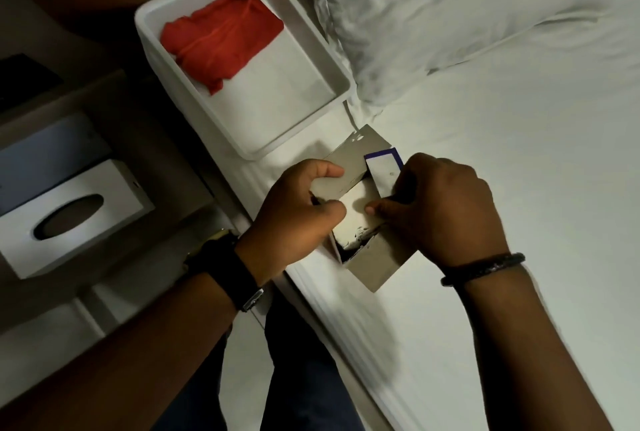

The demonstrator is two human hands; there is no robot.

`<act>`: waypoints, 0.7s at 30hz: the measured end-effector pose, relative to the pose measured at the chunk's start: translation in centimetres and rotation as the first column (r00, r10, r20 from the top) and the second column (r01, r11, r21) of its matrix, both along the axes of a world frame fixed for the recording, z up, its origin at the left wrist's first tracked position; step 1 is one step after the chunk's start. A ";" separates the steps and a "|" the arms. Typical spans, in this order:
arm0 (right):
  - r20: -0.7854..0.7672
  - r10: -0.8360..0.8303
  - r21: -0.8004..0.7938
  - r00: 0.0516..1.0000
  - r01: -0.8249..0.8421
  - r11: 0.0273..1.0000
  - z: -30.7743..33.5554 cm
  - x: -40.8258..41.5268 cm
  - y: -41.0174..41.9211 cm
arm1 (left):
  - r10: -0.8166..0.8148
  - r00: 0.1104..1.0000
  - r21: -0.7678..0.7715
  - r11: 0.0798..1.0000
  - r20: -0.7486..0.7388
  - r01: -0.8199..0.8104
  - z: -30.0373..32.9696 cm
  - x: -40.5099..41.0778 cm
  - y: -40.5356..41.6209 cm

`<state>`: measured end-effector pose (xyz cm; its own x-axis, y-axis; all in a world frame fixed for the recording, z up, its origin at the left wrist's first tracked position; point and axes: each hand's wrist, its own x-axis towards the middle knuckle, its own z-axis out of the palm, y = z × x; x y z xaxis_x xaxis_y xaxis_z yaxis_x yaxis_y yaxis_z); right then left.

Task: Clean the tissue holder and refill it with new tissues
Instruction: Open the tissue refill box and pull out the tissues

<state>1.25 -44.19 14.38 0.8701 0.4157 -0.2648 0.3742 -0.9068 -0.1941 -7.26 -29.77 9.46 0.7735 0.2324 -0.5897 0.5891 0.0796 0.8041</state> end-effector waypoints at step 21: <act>0.036 -0.475 0.613 0.879 0.356 0.705 -3.3 0.1 -1.8 | -0.383 0.910 0.510 0.821 0.157 0.258 -1.2 1.3 3.6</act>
<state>1.37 -46.02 11.06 0.9968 0.0195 0.0775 0.0681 -0.7149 -0.6959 -5.95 -26.13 8.24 0.9550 0.1444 -0.2592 0.2965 -0.5010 0.8131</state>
